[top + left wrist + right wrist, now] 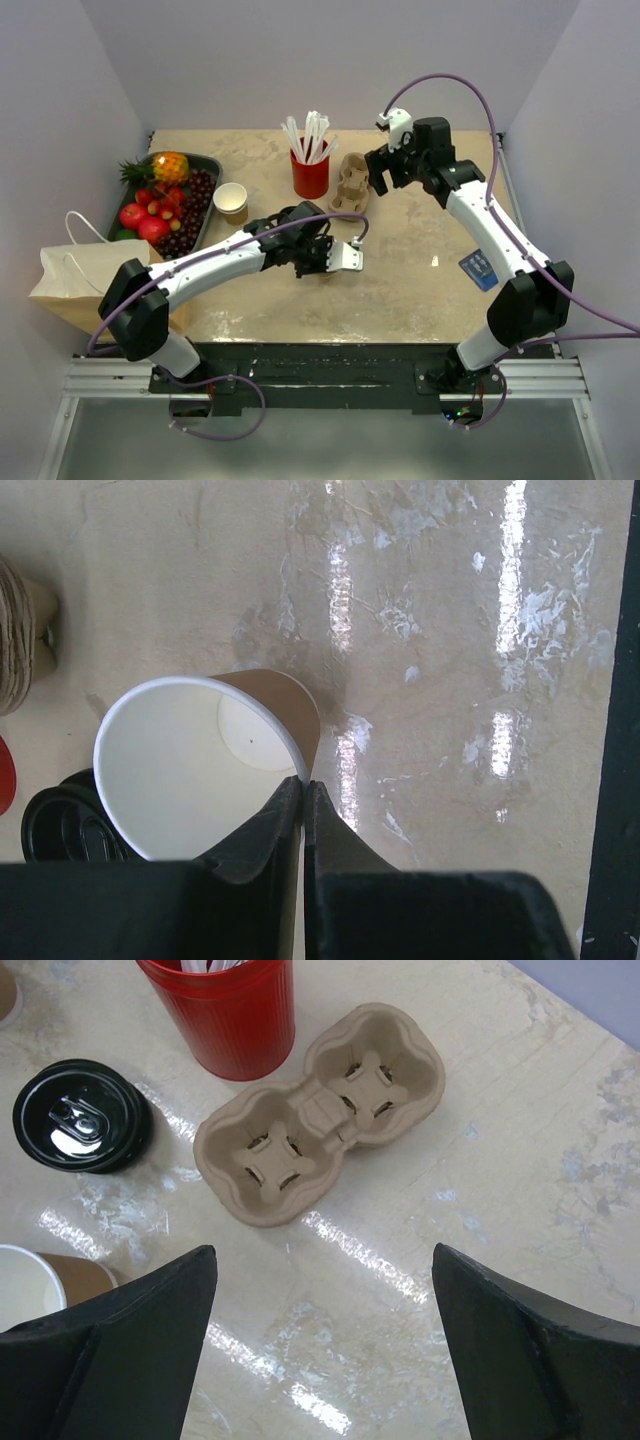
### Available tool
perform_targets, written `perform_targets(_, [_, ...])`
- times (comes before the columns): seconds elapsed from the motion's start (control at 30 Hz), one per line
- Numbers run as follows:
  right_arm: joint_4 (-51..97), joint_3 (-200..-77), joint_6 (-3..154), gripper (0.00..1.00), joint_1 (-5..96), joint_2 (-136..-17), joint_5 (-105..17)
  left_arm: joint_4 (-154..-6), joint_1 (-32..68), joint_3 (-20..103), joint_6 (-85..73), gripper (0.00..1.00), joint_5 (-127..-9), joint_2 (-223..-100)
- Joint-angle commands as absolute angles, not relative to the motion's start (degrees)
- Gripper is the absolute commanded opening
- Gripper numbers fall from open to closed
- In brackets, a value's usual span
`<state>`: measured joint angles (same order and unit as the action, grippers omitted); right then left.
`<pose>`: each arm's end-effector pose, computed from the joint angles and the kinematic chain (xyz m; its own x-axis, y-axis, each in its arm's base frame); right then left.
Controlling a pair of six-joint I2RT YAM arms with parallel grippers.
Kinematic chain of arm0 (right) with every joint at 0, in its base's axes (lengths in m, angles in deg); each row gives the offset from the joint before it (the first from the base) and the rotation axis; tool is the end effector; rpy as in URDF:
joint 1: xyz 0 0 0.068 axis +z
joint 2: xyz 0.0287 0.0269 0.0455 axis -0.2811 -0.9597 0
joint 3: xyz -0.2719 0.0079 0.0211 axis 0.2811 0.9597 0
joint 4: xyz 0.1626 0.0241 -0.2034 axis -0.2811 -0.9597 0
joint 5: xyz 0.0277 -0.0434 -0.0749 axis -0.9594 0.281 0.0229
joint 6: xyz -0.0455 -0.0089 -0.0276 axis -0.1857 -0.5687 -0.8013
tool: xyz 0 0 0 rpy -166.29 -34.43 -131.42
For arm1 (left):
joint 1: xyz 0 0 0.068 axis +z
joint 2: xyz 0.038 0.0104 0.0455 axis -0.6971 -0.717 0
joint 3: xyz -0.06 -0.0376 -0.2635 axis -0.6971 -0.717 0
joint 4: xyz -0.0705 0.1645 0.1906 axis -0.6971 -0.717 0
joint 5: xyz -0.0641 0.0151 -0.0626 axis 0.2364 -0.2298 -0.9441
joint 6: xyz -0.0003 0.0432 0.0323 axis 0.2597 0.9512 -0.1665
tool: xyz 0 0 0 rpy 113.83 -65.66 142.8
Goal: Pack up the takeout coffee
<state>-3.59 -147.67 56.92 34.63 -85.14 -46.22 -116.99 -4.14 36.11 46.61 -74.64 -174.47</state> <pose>0.3401 0.1187 0.3577 -0.4070 -0.3474 -0.8448 -0.5367 0.8393 -0.0865 0.2072 -0.2465 0.2548 0.1182 0.8186 -0.5621 0.9791 -0.0019 0.2032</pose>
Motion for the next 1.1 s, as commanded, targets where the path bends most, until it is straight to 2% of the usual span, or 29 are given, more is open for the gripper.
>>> perform_targets(0.0, [-1.92, -148.41, 57.13, 0.91, 34.43, -82.77, -45.16, -113.12, -4.41, 36.08, 44.82, 0.00, -73.90, -175.47])
perform_targets(0.37, [-2.45, -151.92, 57.13, 0.91, 34.43, -86.55, -46.57, -112.42, -4.41, 35.03, 44.11, 0.00, -74.42, -176.44])
perform_targets(0.53, [-2.36, -152.10, 57.13, 0.91, 34.43, -87.17, -46.65, -112.68, -4.41, 35.11, 43.94, 0.04, -74.95, -176.61])
perform_targets(0.6, [-2.36, -152.10, 57.22, 0.91, 34.52, -87.34, -46.66, -113.03, -4.50, 35.38, 43.85, 0.07, -75.30, -176.61])
perform_targets(0.83, [-2.28, -152.45, 56.96, 0.91, 34.43, -88.04, -46.39, -113.82, -4.41, 36.26, 44.73, 0.29, -76.18, -176.18])
perform_targets(1.07, [-2.89, -154.03, 56.96, 0.91, 34.52, -89.19, -46.83, -115.41, -3.18, 39.85, 44.82, 0.39, -78.46, -174.25])
